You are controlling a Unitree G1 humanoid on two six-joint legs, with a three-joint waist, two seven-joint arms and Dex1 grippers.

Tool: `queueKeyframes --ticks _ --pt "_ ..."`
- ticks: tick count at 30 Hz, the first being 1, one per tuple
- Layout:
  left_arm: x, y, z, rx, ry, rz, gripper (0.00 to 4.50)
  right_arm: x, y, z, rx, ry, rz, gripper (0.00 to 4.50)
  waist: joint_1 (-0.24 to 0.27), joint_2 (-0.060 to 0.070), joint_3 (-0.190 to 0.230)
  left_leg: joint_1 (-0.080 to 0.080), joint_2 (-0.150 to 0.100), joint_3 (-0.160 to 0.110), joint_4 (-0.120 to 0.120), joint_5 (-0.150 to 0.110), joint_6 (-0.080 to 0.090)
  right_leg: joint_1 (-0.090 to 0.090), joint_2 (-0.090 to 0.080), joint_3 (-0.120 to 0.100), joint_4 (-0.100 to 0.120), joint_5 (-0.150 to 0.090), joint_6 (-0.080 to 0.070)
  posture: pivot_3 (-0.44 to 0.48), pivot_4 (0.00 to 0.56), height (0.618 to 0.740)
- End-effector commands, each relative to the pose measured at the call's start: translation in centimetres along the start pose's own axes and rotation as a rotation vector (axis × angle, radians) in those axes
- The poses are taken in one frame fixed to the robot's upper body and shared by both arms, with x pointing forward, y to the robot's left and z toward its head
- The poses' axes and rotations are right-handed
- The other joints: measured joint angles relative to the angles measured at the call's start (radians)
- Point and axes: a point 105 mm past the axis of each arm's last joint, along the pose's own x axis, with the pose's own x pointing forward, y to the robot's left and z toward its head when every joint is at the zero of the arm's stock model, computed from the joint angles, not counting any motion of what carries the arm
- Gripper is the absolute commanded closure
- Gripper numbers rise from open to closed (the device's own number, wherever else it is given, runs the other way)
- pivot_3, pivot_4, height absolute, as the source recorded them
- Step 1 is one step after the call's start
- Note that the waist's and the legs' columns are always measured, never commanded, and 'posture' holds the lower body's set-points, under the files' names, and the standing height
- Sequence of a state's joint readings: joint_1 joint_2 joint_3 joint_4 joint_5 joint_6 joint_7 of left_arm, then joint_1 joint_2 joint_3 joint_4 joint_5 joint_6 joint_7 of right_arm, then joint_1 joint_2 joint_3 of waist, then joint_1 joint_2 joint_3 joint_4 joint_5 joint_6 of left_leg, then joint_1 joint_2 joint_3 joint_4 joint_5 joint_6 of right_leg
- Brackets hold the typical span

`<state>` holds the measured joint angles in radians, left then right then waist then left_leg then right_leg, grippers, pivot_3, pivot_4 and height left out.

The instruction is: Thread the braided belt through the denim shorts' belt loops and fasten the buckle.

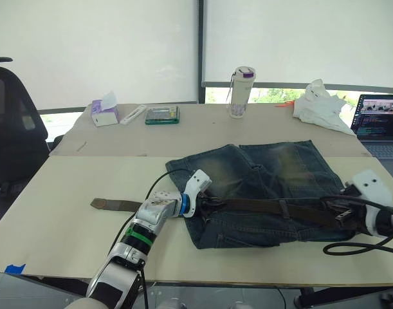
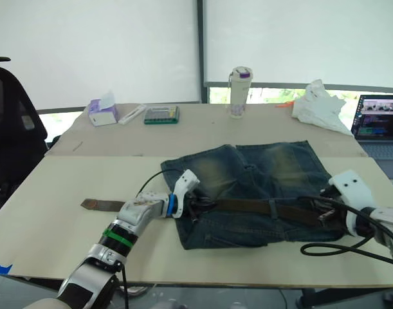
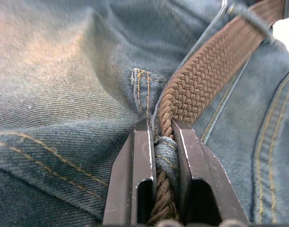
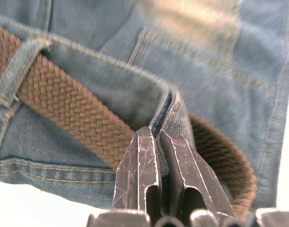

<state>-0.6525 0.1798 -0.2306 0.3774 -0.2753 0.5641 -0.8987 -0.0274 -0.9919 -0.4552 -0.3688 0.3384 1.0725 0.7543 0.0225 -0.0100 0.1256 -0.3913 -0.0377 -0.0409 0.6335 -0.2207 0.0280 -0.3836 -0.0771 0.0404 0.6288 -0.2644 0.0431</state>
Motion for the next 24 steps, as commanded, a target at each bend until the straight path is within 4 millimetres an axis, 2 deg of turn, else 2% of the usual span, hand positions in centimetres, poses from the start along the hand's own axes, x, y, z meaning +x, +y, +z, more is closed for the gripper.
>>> queueKeyframes --ticks 1,5,7,11,12,13,14,15,17,19,24 --pt "-2.0 -0.4 3.5 0.106 -0.118 -0.03 4.45 -1.9 -0.8 2.0 -0.049 -0.073 -0.049 4.5 -0.005 0.0 0.0 0.0 0.0 0.0 0.0 0.0 0.0 0.0 0.0 0.0 0.0 0.0 0.0 0.0 0.15 0.74" --pt "-3.5 -0.1 2.4 0.204 -0.074 -0.025 4.45 -2.1 0.7 3.1 -0.071 -0.121 -0.011 4.5 -0.017 0.001 0.0 0.001 0.001 0.0 -0.001 0.0 0.0 0.0 0.001 0.001 0.001 0.0 0.0 0.0 0.15 0.74" --pt "-4.1 0.7 1.9 0.17 -0.081 -0.002 3.43 -1.5 1.9 3.3 -0.075 -0.133 0.013 4.5 -0.018 0.001 0.0 0.002 0.002 0.0 -0.002 0.0 0.0 0.0 0.001 0.001 0.001 0.0 0.0 0.0 0.15 0.74" --pt "-5.1 0.9 0.7 0.05 -0.051 -0.014 2.06 -0.7 4.2 3.3 -0.08 -0.146 0.071 4.5 -0.017 0.001 -0.001 0.002 0.002 0.0 -0.001 0.0 0.0 0.0 0.001 0.001 0.001 0.0 0.0 0.0 0.15 0.74" --pt "-5.4 1.1 0.4 0.014 -0.042 -0.004 1.81 -0.8 4.9 3.1 -0.086 -0.147 0.091 4.5 -0.017 0.002 -0.001 0.001 0.001 0.0 -0.001 0.0 0.0 0.0 0.001 0.001 0.001 0.0 0.0 0.0 0.15 0.74" --pt "-5.9 1.4 0.1 -0.012 -0.036 0.006 1.31 -0.7 5.5 3.0 -0.09 -0.149 0.104 4.5 -0.015 0.002 -0.001 0.001 0.001 0.0 -0.001 0.0 0.0 -0.001 0.001 0.001 0.001 0.0 0.0 0.0 0.15 0.74" --pt "-6.1 1.3 -0.1 -0.054 -0.031 0.005 1.08 -0.8 5.8 2.8 -0.091 -0.146 0.11 4.5 -0.013 0.003 -0.002 0.001 0.001 0.0 -0.001 0.0 0.0 0.0 0.001 0.001 0.001 0.0 0.0 0.0 0.15 0.74" --pt "-6.4 0.8 -0.4 -0.1 -0.011 -0.025 0.77 -1.1 6.1 2.5 -0.088 -0.152 0.118 4.5 -0.013 0.004 -0.002 0.001 0.001 -0.001 -0.001 0.0 0.0 -0.001 0.001 0.0 0.001 0.0 0.0 0.0 0.15 0.74" --pt "-7.1 0.3 -0.9 -0.144 0.027 -0.058 0.77 -1.4 6.9 2.5 -0.078 -0.169 0.129 4.5 -0.014 0.003 -0.002 0.001 0.001 -0.001 -0.001 0.0 0.0 -0.001 0.001 0.0 0.001 0.0 0.0 0.0 0.15 0.74" --pt "-7.5 0.7 -1.2 -0.148 0.051 -0.045 0.77 -1.4 7.6 2.4 -0.079 -0.172 0.133 4.5 -0.014 0.003 -0.002 0.001 0.001 -0.001 -0.001 0.0 0.0 0.0 0.001 0.0 0.001 0.0 0.0 0.0 0.15 0.74" --pt "-6.3 0.7 -1.8 -0.22 0.109 -0.022 0.77 -1.1 8.1 2.0 -0.057 -0.174 0.132 4.5 -0.014 0.003 -0.002 0.002 0.001 -0.001 -0.001 0.0 0.0 0.0 0.001 0.0 0.001 0.0 0.0 0.0 0.15 0.74"
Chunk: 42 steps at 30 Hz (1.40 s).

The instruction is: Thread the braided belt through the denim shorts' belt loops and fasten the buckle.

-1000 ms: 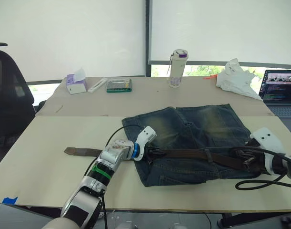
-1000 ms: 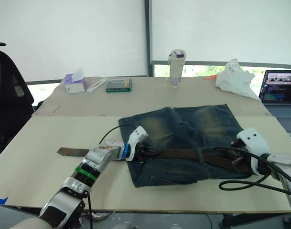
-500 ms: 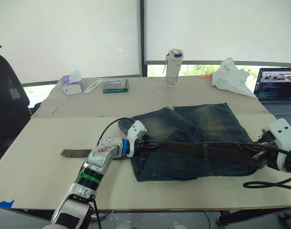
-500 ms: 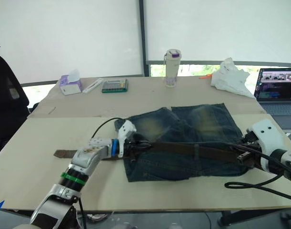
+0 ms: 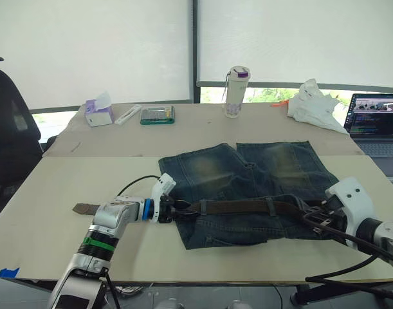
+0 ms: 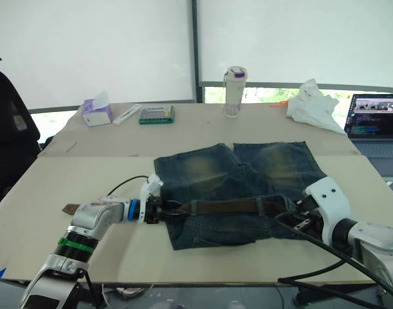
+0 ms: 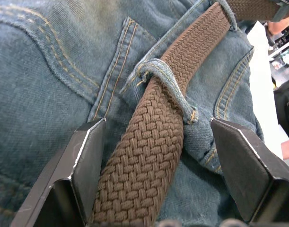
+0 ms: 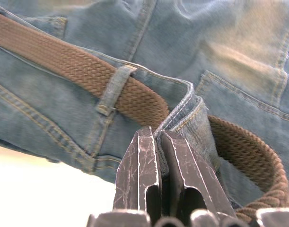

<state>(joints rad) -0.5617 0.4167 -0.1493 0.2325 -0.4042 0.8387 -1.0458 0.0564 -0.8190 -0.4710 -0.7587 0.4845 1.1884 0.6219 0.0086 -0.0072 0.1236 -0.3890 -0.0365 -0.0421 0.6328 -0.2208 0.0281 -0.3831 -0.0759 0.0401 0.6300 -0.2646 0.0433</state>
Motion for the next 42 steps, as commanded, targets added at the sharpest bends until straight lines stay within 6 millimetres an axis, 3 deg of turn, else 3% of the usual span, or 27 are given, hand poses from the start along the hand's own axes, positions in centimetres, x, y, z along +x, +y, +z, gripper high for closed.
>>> queueKeyframes --ticks 1,5,8,9,13,19,22,24,28,30,32,34,37,40,42 --pt "1.1 -0.7 0.6 -0.015 0.01 -0.018 0.77 -0.2 0.7 0.9 -0.017 -0.048 0.003 4.5 0.001 0.0 0.0 0.0 0.0 0.0 0.0 0.0 0.0 0.0 0.0 0.0 0.0 0.0 0.0 0.0 0.15 0.74" --pt "1.5 -1.3 1.7 -0.034 -0.03 -0.057 0.77 0.2 1.4 1.6 -0.012 -0.075 0.025 4.5 0.0 0.0 0.0 0.0 0.0 0.0 0.0 0.0 0.0 0.0 0.0 0.0 0.0 0.0 0.0 0.0 0.15 0.74" --pt "2.2 -1.8 1.4 -0.038 -0.012 -0.07 0.77 0.5 1.7 1.8 -0.003 -0.086 0.035 4.5 -0.002 0.0 0.0 0.0 0.0 0.0 0.0 0.0 0.0 0.0 0.0 0.0 0.0 0.0 0.0 0.0 0.15 0.74" --pt "2.5 -1.9 1.2 -0.028 -0.007 -0.07 1.32 0.5 1.7 1.8 -0.002 -0.088 0.036 4.5 -0.002 0.0 0.0 0.0 0.0 0.0 0.0 0.0 0.0 0.0 0.0 0.0 0.0 0.0 0.0 0.0 0.15 0.74" --pt "2.6 -2.1 1.4 0.009 -0.014 -0.061 2.61 0.3 1.6 2.2 0.002 -0.101 0.03 4.5 -0.002 0.0 0.0 0.0 0.0 0.0 0.0 0.0 0.0 0.0 0.0 0.0 0.0 0.0 0.0 0.0 0.15 0.74" --pt "-0.8 -2.6 4.9 0.129 -0.14 -0.084 4.46 -1.3 0.5 3.2 0.007 -0.13 0.021 4.5 -0.005 0.0 0.0 -0.001 0.0 0.0 0.0 0.0 0.0 -0.001 0.0 0.001 0.0 0.0 0.0 0.0 0.15 0.74" --pt "-2.9 -2.8 7.9 0.208 -0.179 -0.117 4.46 -2.0 -0.8 4.9 -0.002 -0.161 0.013 4.5 -0.01 0.0 0.001 -0.001 0.001 0.0 0.0 0.0 0.0 -0.001 0.0 0.001 0.001 0.0 0.0 0.0 0.15 0.74" --pt "-3.1 -1.4 10.1 0.292 -0.204 -0.039 4.46 -1.6 -2.7 6.1 -0.025 -0.172 -0.046 4.5 -0.009 0.0 0.001 0.0 0.001 0.0 0.0 0.0 0.0 -0.002 0.001 0.0 0.001 0.0 -0.001 0.0 0.15 0.74" --pt "-2.0 1.8 16.3 0.476 -0.324 0.211 4.46 1.0 -9.7 9.6 -0.094 -0.207 -0.321 4.5 -0.004 -0.002 0.002 0.001 -0.002 0.002 0.002 0.0 0.0 0.001 -0.001 0.0 -0.001 0.001 -0.001 0.0 0.15 0.74" --pt "-3.3 3.1 21.6 0.573 -0.479 0.487 4.46 1.6 -15.0 13.1 -0.139 -0.272 -0.581 4.5 -0.007 -0.004 0.004 0.0 -0.003 0.005 0.002 0.0 0.0 -0.001 -0.001 0.001 -0.002 0.001 0.0 0.0 0.15 0.74" --pt "-6.5 1.6 27.5 0.692 -0.701 0.683 4.46 -0.6 -18.9 19.1 -0.188 -0.455 -0.837 4.5 -0.014 -0.007 0.007 -0.003 -0.004 0.009 0.0 0.002 0.001 -0.006 -0.002 0.003 -0.003 0.004 0.001 0.0 0.15 0.74" --pt "-9.6 -1.2 31.3 0.744 -0.921 0.698 4.46 -3.6 -19.4 24.1 -0.255 -0.639 -0.925 4.5 -0.022 -0.007 0.012 -0.009 -0.003 0.012 -0.003 0.003 -0.001 -0.016 -0.003 0.006 -0.002 0.006 0.001 0.0 0.15 0.74" --pt "-12.9 -4.3 33.4 0.834 -1.106 0.642 4.46 -7.7 -18.2 28.4 -0.353 -0.86 -0.941 4.5 -0.02 -0.006 0.01 -0.017 0.002 0.016 -0.011 0.016 -0.014 -0.029 -0.002 0.006 0.002 0.008 0.001 0.0 0.15 0.74" --pt "-13.8 -5.1 32.8 0.893 -1.115 0.52 4.46 -9.1 -16.5 28.5 -0.366 -0.964 -0.84 4.5 -0.018 -0.005 0.004 -0.009 0.005 0.018 -0.025 0.011 -0.007 -0.024 0.0 0.001 0.002 0.008 0.001 0.0 0.15 0.74" --pt "-12.7 -4.3 30.4 0.951 -1.007 0.423 4.46 -7.2 -15.1 25.4 -0.365 -0.893 -0.735 4.5 -0.01 -0.006 0.001 -0.006 0.008 0.016 -0.024 0.001 0.009 -0.018 0.003 -0.001 0.001 0.008 0.001 0.0 0.15 0.74"
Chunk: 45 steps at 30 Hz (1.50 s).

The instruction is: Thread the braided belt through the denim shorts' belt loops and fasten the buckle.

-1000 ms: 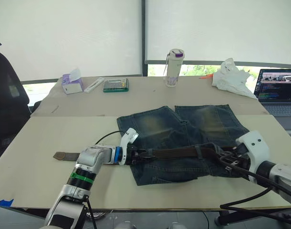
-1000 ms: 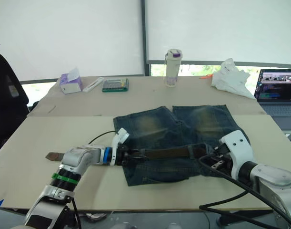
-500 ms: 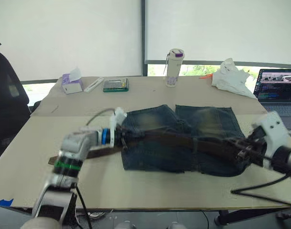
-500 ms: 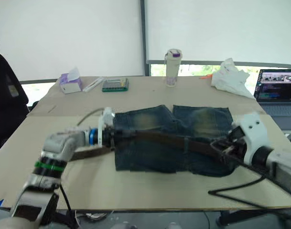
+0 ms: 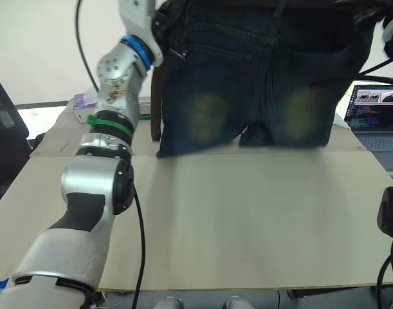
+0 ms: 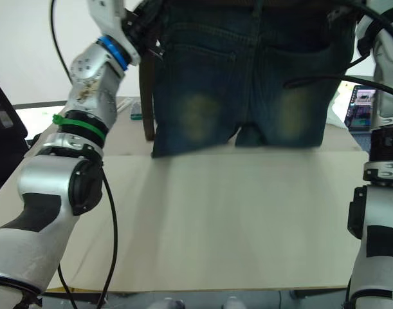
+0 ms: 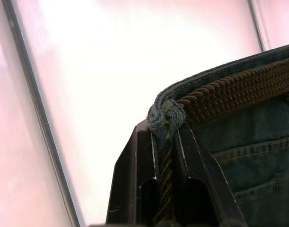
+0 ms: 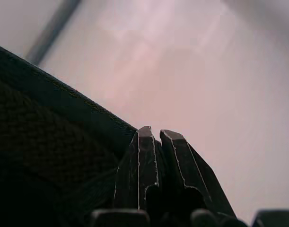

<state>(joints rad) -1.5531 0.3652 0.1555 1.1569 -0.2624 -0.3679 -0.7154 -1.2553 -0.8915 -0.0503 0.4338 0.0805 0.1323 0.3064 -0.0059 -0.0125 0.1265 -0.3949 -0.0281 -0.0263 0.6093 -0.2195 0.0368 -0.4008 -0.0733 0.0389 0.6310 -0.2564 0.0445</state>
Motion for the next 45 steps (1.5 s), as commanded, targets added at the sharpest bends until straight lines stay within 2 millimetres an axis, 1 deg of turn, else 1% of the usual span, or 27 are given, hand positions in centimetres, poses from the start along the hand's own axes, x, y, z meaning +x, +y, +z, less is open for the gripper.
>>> queueKeyframes --ticks 1,3,5,7,8,10,12,14,16,20,21,22,24,25,27,29,30,31,32,35,36,37,39,41,42,43,45 --pt "-4.4 0.5 -1.9 0.006 0.023 -0.11 4.46 -5.0 0.5 -3.1 0.068 0.111 0.073 4.5 0.009 -0.001 -0.003 0.0 0.0 -0.001 0.002 0.0 0.0 0.003 0.0 -0.001 -0.001 0.0 0.0 0.0 0.15 0.74" --pt "-7.2 -1.8 -4.6 0.046 0.089 -0.218 4.46 -8.9 3.8 -6.0 0.159 0.219 0.163 4.5 0.015 -0.001 -0.003 0.004 0.002 -0.001 0.008 -0.001 0.001 0.014 -0.001 -0.001 -0.002 0.0 0.0 0.0 0.15 0.74" --pt "-10.1 -4.6 -7.1 0.071 0.158 -0.309 4.46 -13.0 7.0 -8.5 0.213 0.343 0.259 4.5 0.017 0.002 -0.004 0.001 0.001 0.001 0.013 0.0 0.0 0.015 -0.005 0.002 -0.007 0.0 0.0 0.0 0.15 0.74" --pt "-14.7 -9.0 -9.9 0.071 0.253 -0.454 4.46 -18.1 10.4 -11.1 0.317 0.489 0.342 4.5 0.016 0.004 -0.003 -0.005 0.001 0.001 0.024 0.0 -0.001 0.011 -0.005 0.005 -0.001 0.0 0.0 0.0 0.15 0.74" --pt "-16.5 -10.4 -10.9 0.047 0.289 -0.481 4.46 -20.2 11.5 -12.1 0.318 0.555 0.379 4.5 0.016 0.004 -0.004 -0.006 0.001 0.001 0.025 0.001 -0.001 0.01 -0.005 0.006 -0.001 0.001 0.0 0.0 0.15 0.74" --pt "-19.9 -12.7 -12.5 0.012 0.368 -0.533 4.46 -24.4 13.3 -13.6 0.296 0.684 0.465 4.5 0.017 0.005 -0.003 -0.005 0.001 0.001 0.025 0.0 -0.001 0.011 -0.005 0.006 -0.001 0.001 0.0 0.0 0.15 0.74" --pt "-22.5 -14.6 -13.4 -0.001 0.426 -0.606 4.46 -27.4 14.2 -14.4 0.311 0.783 0.522 4.5 0.017 0.005 -0.003 -0.005 0.001 0.001 0.025 0.0 -0.001 0.011 -0.005 0.006 -0.001 0.001 0.0 0.0 0.15 0.74" --pt "-24.1 -15.9 -13.6 -0.016 0.457 -0.653 4.46 -29.3 14.4 -14.8 0.29 0.842 0.559 4.5 0.017 0.006 -0.004 -0.003 0.001 0.001 0.025 0.0 -0.001 0.012 -0.004 0.006 -0.005 0.001 0.0 0.0 0.15 0.74" --pt "-25.5 -16.8 -13.6 -0.02 0.479 -0.705 4.46 -30.6 14.3 -14.9 0.263 0.876 0.596 4.5 0.016 0.008 -0.005 0.0 0.001 0.002 0.025 0.0 -0.001 0.015 -0.004 0.006 -0.006 0.001 0.0 0.0 0.15 0.74" --pt "-27.6 -17.6 -13.1 -0.013 0.498 -0.778 4.46 -31.6 13.5 -13.8 0.326 0.894 0.601 4.5 0.016 0.008 -0.006 0.003 0.002 0.003 0.025 0.0 0.0 0.016 -0.003 0.006 -0.006 0.0 0.001 0.0 0.15 0.74" --pt "-28.3 -17.7 -12.9 -0.004 0.504 -0.809 4.46 -32.2 13.5 -13.2 0.335 0.9 0.642 4.5 0.016 0.008 -0.006 0.003 0.002 0.003 0.025 0.0 0.0 0.016 -0.003 0.006 -0.006 0.0 0.001 0.0 0.15 0.74" --pt "-28.9 -17.7 -12.6 -0.002 0.507 -0.83 4.5 -32.7 13.5 -12.7 0.342 0.908 0.667 3.66 0.016 0.008 -0.006 0.003 0.002 0.003 0.025 0.0 0.0 0.016 -0.003 0.006 -0.006 0.0 0.001 0.0 0.15 0.74" --pt "-29.4 -17.4 -12.0 -0.036 0.517 -0.832 4.5 -33.6 13.7 -11.2 0.403 0.914 0.735 3.04 0.016 0.008 -0.006 0.003 0.003 0.003 0.025 -0.001 0.001 0.016 -0.003 0.005 -0.006 0.0 0.001 0.0 0.15 0.74" --pt "-29.4 -17.3 -11.7 -0.048 0.518 -0.829 4.5 -33.8 13.8 -10.7 0.425 0.913 0.757 2.64 0.016 0.008 -0.006 0.003 0.003 0.003 0.025 -0.001 0.001 0.016 -0.003 0.005 -0.006 0.0 0.001 0.0 0.15 0.74" --pt "-28.8 -15.8 -10.8 -0.14 0.53 -0.752 3.54 -33.4 13.5 -8.6 0.51 0.873 0.775 1.96 0.012 0.008 -0.005 0.003 0.004 0.004 0.025 -0.001 0.001 0.016 -0.003 0.005 -0.006 0.0 0.0 0.0 0.15 0.74" --pt "-27.4 -13.9 -10.2 -0.282 0.566 -0.634 2.87 -32.4 13.7 -6.3 0.586 0.801 0.801 1.28 0.008 0.007 -0.005 0.003 0.005 0.004 0.025 -0.001 0.001 0.016 -0.003 0.005 -0.005 0.0 0.001 0.0 0.15 0.74" --pt "-26.9 -13.4 -10.1 -0.338 0.58 -0.592 2.53 -31.9 13.7 -5.6 0.606 0.778 0.807 0.94 0.008 0.006 -0.005 0.003 0.006 0.004 0.025 -0.001 0.001 0.016 -0.003 0.005 -0.005 0.0 0.001 0.0 0.15 0.74" --pt "-26.2 -12.9 -9.8 -0.446 0.598 -0.553 2.22 -31.2 14.2 -4.8 0.645 0.732 0.818 0.61 0.007 0.005 -0.005 0.003 0.007 0.004 0.026 -0.001 0.001 0.016 -0.002 0.004 -0.005 0.0 0.001 0.0 0.15 0.74" --pt "-25.6 -12.7 -9.4 -0.557 0.615 -0.551 1.9 -30.3 14.9 -3.9 0.68 0.68 0.832 0.58 0.006 0.003 -0.004 0.004 0.007 0.004 0.026 -0.001 0.001 0.017 -0.001 0.003 -0.005 0.0 0.001 0.0 0.15 0.74" --pt "-25.0 -12.6 -7.7 -0.792 0.656 -0.61 1.9 -28.1 16.5 -3.0 0.734 0.604 0.831 0.58 -0.007 0.001 -0.003 0.004 0.006 0.004 0.026 -0.001 0.001 0.017 0.001 0.002 -0.005 -0.001 0.002 0.0 0.15 0.74" --pt "-24.9 -12.4 -7.5 -0.806 0.665 -0.619 1.86 -27.3 17.0 -3.5 0.73 0.615 0.808 1.03 -0.008 0.001 -0.003 0.004 0.005 0.004 0.026 -0.001 0.001 0.017 0.001 0.002 -0.005 -0.002 0.003 0.0 0.15 0.74" --pt "-24.8 -12.3 -7.2 -0.831 0.671 -0.634 1.86 -26.9 17.5 -4.0 0.729 0.634 0.795 1.2 -0.009 0.001 -0.003 0.004 0.005 0.004 0.025 -0.001 0.002 0.017 0.001 0.003 -0.005 -0.002 0.003 0.0 0.15 0.74" --pt "-24.8 -12.8 -6.5 -0.873 0.683 -0.695 1.86 -26.9 18.8 -4.9 0.688 0.68 0.834 1.88 -0.01 0.001 -0.003 0.005 0.004 0.004 0.024 -0.001 0.002 0.016 0.001 0.003 -0.005 -0.002 0.002 0.0 0.15 0.74" --pt "-23.9 -13.5 -7.9 -0.785 0.697 -0.686 1.86 -27.0 20.0 -7.0 0.616 0.758 0.833 2.55 -0.005 0.001 -0.003 0.005 0.003 0.004 0.024 -0.001 0.002 0.016 0.0 0.003 -0.005 -0.002 0.002 0.0 0.15 0.74" --pt "-23.3 -14.0 -9.3 -0.748 0.729 -0.653 1.86 -27.3 20.7 -8.1 0.57 0.794 0.845 2.89 0.003 0.001 -0.003 0.005 0.003 0.004 0.025 -0.001 0.002 0.017 0.0 0.003 -0.005 -0.002 0.001 0.0 0.15 0.74" --pt "-22.9 -14.6 -10.9 -0.688 0.775 -0.618 2.11 -27.4 21.3 -9.3 0.534 0.83 0.832 3.27 0.012 0.001 -0.003 0.005 0.002 0.004 0.025 -0.001 0.001 0.017 -0.001 0.003 -0.005 -0.002 0.001 0.0 0.15 0.74" --pt "-22.9 -16.3 -13.2 -0.602 0.855 -0.622 2.69 -28.0 22.5 -10.9 0.505 0.884 0.843 3.94 0.02 0.0 -0.004 0.005 -0.001 0.004 0.027 -0.001 0.001 0.019 -0.003 0.003 -0.005 -0.002 0.001 0.0 0.15 0.74"
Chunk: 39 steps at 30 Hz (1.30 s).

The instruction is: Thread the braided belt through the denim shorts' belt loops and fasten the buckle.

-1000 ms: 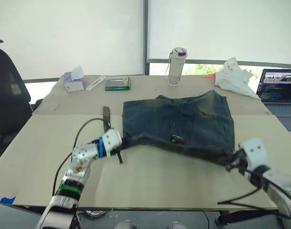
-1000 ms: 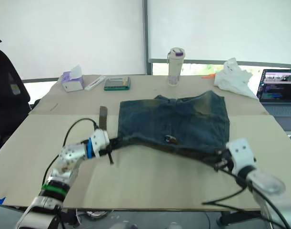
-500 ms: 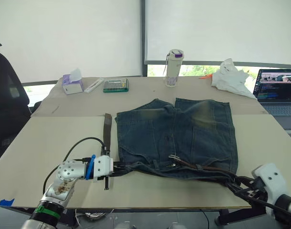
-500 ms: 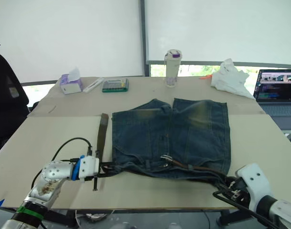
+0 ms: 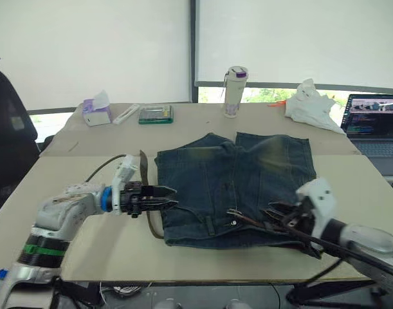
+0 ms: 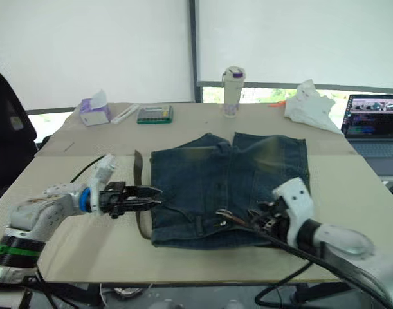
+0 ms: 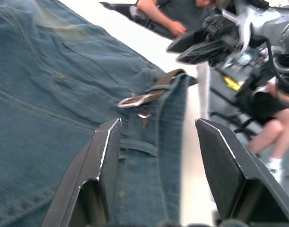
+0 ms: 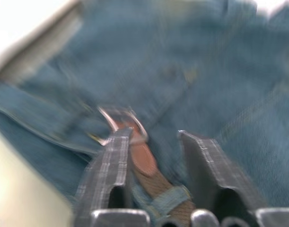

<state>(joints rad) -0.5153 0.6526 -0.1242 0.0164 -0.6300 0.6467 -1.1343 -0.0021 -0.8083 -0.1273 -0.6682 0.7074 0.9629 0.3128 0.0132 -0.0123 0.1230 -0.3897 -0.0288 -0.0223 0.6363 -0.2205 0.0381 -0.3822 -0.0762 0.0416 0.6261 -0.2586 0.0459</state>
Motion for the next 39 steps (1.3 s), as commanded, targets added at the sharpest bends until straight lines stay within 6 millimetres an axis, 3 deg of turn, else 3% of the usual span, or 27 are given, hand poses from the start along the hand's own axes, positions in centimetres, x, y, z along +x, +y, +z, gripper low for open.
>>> queueKeyframes --ticks 1,2,5,9,11,15,19,20,24,31,33,39 --pt "2.7 0.9 -2.4 0.097 0.146 0.071 3.02 1.7 -0.3 -1.7 -0.044 0.065 -0.026 4.29 0.0 0.0 0.0 -0.001 -0.001 0.0 0.001 0.0 0.0 0.0 0.0 0.0 0.0 0.0 0.0 0.0 0.15 0.74" --pt "3.1 0.7 -3.2 0.109 0.175 0.062 3.37 1.9 0.1 -2.3 -0.05 0.086 -0.007 4.5 -0.002 0.0 0.0 -0.002 -0.002 0.0 0.0 0.0 0.0 -0.001 -0.001 0.001 -0.001 0.0 0.0 0.0 0.15 0.74" --pt "3.8 0.4 -5.5 0.14 0.267 0.062 4.38 1.6 2.2 -4.1 -0.084 0.164 0.11 4.5 -0.008 0.0 -0.001 -0.005 -0.002 0.0 0.0 0.0 0.001 -0.005 -0.001 0.002 0.001 0.0 0.0 0.0 0.15 0.74" --pt "3.2 -0.4 -7.7 0.129 0.347 0.029 4.45 0.6 4.3 -4.8 -0.118 0.18 0.206 4.5 -0.006 -0.001 -0.003 -0.002 0.0 -0.001 0.0 -0.002 0.003 -0.003 0.0 0.002 0.0 0.0 0.0 0.0 0.15 0.74" --pt "2.8 -0.8 -8.0 0.123 0.34 0.016 4.45 0.4 3.7 -4.7 -0.151 0.162 0.162 4.5 -0.006 -0.003 -0.005 -0.002 0.003 -0.001 0.0 -0.002 0.004 -0.002 0.001 0.001 0.0 0.0 0.0 0.0 0.15 0.74" --pt "2.7 -1.1 -4.2 0.025 0.112 0.007 4.45 0.5 1.8 -2.3 -0.136 0.007 0.028 4.5 -0.006 -0.003 -0.005 -0.001 0.004 -0.001 0.0 -0.003 0.004 -0.003 0.001 0.002 0.0 -0.001 -0.001 0.0 0.15 0.74" --pt "1.6 0.6 -0.8 -0.073 -0.03 0.073 4.45 -0.3 2.5 2.3 -0.055 -0.238 0.062 4.5 -0.005 -0.003 -0.005 -0.004 0.003 -0.001 0.003 -0.003 0.004 -0.005 0.001 0.001 0.002 0.0 -0.001 0.0 0.15 0.74" --pt "1.3 0.8 -0.2 -0.089 -0.056 0.075 3.92 -0.5 3.1 3.0 -0.059 -0.272 0.094 3.9 -0.005 -0.003 -0.005 -0.004 0.003 -0.001 0.003 -0.003 0.004 -0.005 0.001 0.001 0.002 0.0 0.0 0.0 0.15 0.74" --pt "-0.5 2.6 1.4 -0.139 -0.151 0.196 2.6 -0.5 5.5 4.6 -0.103 -0.329 0.209 2.56 -0.009 -0.002 -0.005 -0.003 0.003 -0.001 0.003 -0.003 0.005 -0.004 0.001 0.0 0.002 0.0 0.0 0.0 0.15 0.74" --pt "-6.5 8.8 2.0 -0.156 -0.216 0.708 0.26 0.1 6.7 6.9 -0.137 -0.398 0.243 0.18 -0.012 -0.003 -0.005 -0.002 0.003 -0.001 0.003 -0.003 0.005 -0.004 0.001 0.0 0.004 0.0 -0.001 0.0 0.15 0.74" --pt "-8.3 11.3 0.9 -0.164 -0.158 0.947 0.03 0.4 6.8 6.9 -0.134 -0.399 0.24 0.0 -0.007 -0.003 -0.005 -0.002 0.003 -0.001 0.003 -0.004 0.004 -0.004 0.001 0.0 0.003 0.0 -0.001 0.0 0.15 0.74" --pt "-6.3 13.2 -1.2 -0.189 -0.039 1.112 0.03 0.4 6.8 6.1 -0.149 -0.372 0.248 0.0 0.011 -0.004 -0.005 -0.002 -0.003 -0.002 0.003 -0.004 0.002 -0.004 -0.004 0.0 0.003 0.0 0.0 0.0 0.15 0.74"
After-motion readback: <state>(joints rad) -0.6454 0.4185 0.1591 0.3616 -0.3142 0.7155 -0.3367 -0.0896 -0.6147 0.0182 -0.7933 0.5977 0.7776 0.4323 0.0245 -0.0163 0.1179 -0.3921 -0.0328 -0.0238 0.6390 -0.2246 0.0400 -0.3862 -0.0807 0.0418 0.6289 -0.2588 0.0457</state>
